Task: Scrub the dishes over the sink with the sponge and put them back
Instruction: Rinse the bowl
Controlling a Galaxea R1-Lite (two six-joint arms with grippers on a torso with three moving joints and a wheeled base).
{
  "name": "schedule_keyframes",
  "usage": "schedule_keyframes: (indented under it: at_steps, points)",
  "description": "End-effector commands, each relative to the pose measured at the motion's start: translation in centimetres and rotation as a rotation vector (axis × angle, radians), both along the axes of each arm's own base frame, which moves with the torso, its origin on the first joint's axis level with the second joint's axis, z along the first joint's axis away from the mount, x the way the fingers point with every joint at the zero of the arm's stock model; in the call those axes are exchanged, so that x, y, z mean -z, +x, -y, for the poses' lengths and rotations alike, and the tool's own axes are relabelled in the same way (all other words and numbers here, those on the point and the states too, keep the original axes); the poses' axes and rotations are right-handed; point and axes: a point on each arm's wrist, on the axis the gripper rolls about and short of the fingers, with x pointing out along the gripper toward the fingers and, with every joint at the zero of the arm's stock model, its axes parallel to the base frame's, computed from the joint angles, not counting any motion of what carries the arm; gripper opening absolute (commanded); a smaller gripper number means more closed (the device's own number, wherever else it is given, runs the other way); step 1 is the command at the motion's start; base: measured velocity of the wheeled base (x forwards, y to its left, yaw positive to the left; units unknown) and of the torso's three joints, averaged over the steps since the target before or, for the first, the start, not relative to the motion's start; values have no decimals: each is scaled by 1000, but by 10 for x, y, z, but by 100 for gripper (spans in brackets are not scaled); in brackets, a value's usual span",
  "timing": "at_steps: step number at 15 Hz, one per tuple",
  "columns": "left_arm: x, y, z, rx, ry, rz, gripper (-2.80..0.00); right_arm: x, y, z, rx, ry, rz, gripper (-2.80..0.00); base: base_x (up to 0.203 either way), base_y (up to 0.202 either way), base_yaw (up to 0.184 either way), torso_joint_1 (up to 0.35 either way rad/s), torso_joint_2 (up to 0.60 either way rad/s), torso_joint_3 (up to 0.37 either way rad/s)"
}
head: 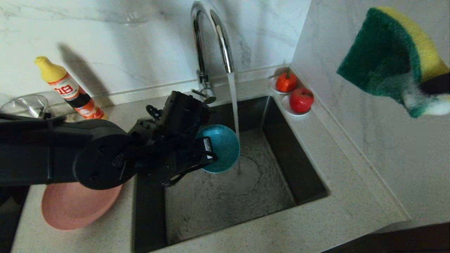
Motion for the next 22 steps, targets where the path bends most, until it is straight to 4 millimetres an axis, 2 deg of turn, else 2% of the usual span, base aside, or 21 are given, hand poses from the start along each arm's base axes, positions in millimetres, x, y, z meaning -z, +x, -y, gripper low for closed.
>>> schedule_keyframes:
  at_steps: [1, 5, 8, 10, 17, 22]
  points:
    - [3, 11, 5, -21, -16, -3, -280, 0, -3, 2, -4, 3, -1, -280, 0, 0, 0, 0, 0, 0]
    - [8, 38, -4, -105, -59, -6, -280, 0, -5, 4, 6, 5, 1, -280, 0, 0, 0, 0, 0, 0]
    - [2, 46, -6, -112, -121, -2, -280, 2, -3, 3, 6, -1, -11, -280, 0, 0, 0, 0, 0, 0]
    - [-1, 54, -4, -117, -139, 10, -280, 5, -2, 3, 6, -6, -18, -280, 0, 0, 0, 0, 0, 0]
    - [0, 67, 4, -119, -154, 20, -280, 8, -9, 7, 9, 1, -7, -280, 0, 0, 0, 0, 0, 0]
    - [5, 84, 16, -119, -167, 33, -280, 13, -15, 10, 9, -3, -7, -280, 0, 0, 0, 0, 0, 0]
